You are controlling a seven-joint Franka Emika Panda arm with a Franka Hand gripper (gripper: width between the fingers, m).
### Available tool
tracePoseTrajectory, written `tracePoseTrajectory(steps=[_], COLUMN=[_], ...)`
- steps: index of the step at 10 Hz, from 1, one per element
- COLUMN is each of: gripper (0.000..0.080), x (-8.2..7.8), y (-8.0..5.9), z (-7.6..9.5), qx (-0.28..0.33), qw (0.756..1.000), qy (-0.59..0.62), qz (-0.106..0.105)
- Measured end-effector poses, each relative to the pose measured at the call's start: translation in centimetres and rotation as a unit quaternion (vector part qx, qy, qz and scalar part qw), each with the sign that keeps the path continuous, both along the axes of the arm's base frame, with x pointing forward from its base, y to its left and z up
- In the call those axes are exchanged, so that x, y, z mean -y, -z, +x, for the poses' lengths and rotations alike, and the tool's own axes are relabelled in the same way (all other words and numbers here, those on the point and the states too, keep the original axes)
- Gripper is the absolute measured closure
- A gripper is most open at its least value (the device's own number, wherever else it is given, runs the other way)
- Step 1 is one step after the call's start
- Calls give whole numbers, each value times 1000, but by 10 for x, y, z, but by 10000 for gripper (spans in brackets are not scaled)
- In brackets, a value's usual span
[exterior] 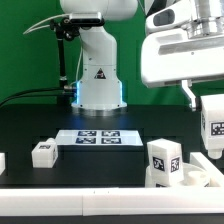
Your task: Assemble stool
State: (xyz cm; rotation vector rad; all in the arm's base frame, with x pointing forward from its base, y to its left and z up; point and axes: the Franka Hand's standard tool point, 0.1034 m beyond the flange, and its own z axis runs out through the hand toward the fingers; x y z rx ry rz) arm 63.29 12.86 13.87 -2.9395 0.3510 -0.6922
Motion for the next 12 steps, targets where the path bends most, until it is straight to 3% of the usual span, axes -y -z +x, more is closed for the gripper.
tracePoseTrajectory(steps=[2, 4, 5, 7, 9, 12], gripper=[461, 461, 461, 461, 461, 461], x=[-9, 4, 9, 1, 2, 7], y=[3, 6, 2, 11, 11, 13], z=[-1, -19, -19, -23, -23, -23], qx=[59, 90, 90, 88, 88, 85], qw=[998, 996, 995, 996, 996, 995], qy=[1, -12, -20, -13, -17, -37], qz=[6, -22, -31, -29, -31, -48])
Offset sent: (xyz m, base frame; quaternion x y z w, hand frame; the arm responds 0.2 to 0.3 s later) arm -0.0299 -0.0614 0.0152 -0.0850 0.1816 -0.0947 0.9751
